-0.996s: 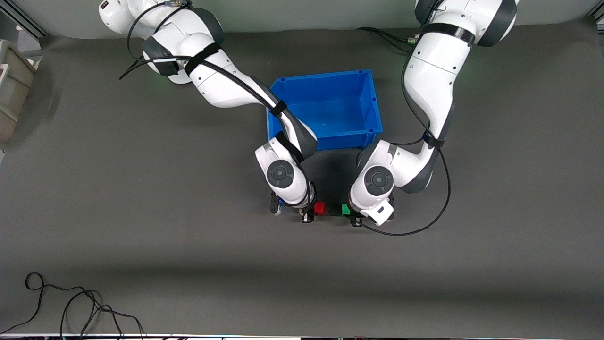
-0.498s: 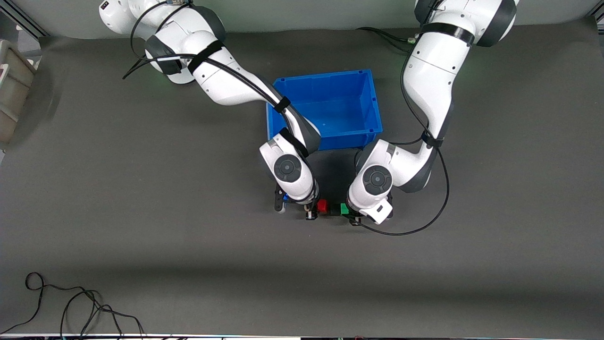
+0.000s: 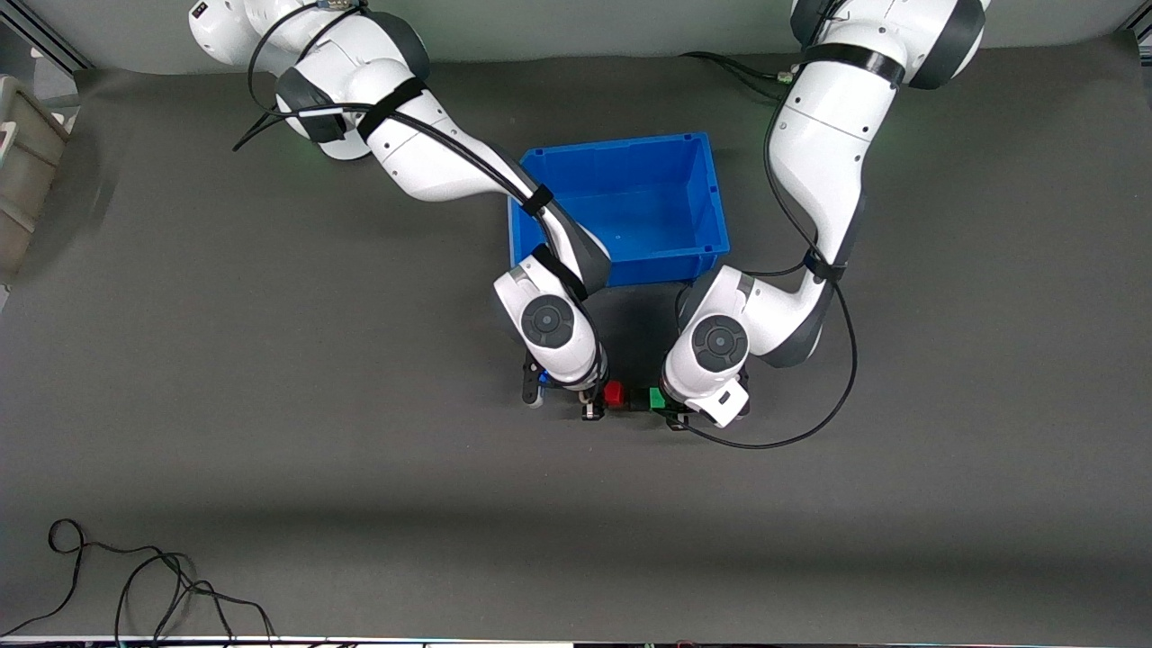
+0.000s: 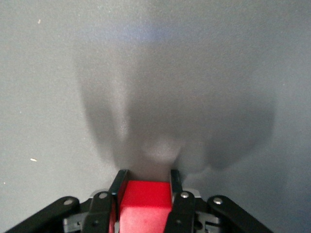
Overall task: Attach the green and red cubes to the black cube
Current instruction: 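Press the red and green cubes against opposite sides of the black cube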
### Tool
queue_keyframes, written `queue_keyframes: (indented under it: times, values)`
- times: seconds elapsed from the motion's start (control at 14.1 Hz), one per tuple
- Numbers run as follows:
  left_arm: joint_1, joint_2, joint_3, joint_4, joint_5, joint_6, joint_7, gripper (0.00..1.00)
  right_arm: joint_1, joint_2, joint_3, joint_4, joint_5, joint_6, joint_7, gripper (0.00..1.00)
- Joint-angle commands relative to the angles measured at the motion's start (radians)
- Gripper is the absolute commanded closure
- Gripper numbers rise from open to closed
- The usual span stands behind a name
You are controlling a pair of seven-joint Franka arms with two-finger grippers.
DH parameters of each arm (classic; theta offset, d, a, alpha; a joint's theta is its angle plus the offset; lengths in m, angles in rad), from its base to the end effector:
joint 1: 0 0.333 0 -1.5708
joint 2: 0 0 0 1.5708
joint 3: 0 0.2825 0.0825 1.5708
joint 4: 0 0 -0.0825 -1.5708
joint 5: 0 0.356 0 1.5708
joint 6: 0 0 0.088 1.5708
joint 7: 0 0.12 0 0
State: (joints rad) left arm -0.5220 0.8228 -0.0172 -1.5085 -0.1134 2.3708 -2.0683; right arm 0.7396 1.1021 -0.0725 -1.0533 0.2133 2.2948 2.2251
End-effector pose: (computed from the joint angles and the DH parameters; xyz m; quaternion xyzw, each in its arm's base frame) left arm 0.5752 -0.3451 0.1628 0.6905 0.7215 -0.0397 0.0312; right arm 0.5629 0.4743 0.1541 -0.6781 0.7295 0.0446 0.0769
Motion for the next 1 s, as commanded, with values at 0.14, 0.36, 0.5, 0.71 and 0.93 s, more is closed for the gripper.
queue_keyframes:
  times: [0.14, 0.36, 0.5, 0.71, 0.93]
  values:
    - [-0.007, 0.007, 0.006, 0.018, -0.008, 0.004, -0.013, 1.0, -0.006, 0.054, -0.006, 0.065, -0.02, 0.005, 0.03, 1.0]
    - [-0.009, 0.007, 0.006, 0.019, -0.008, 0.004, -0.013, 1.0, -0.006, 0.068, -0.004, 0.084, -0.02, 0.028, 0.036, 1.0]
    - [-0.009, 0.007, 0.006, 0.019, -0.008, 0.004, -0.013, 1.0, -0.006, 0.073, -0.004, 0.098, -0.02, 0.026, 0.038, 1.0]
    - [-0.009, 0.006, 0.006, 0.019, -0.008, 0.004, -0.013, 1.0, -0.003, 0.073, -0.003, 0.099, -0.019, 0.026, 0.039, 1.0]
    - [-0.009, 0.007, 0.006, 0.019, -0.008, 0.004, -0.013, 1.0, 0.006, 0.073, -0.003, 0.098, -0.02, 0.026, 0.039, 1.0]
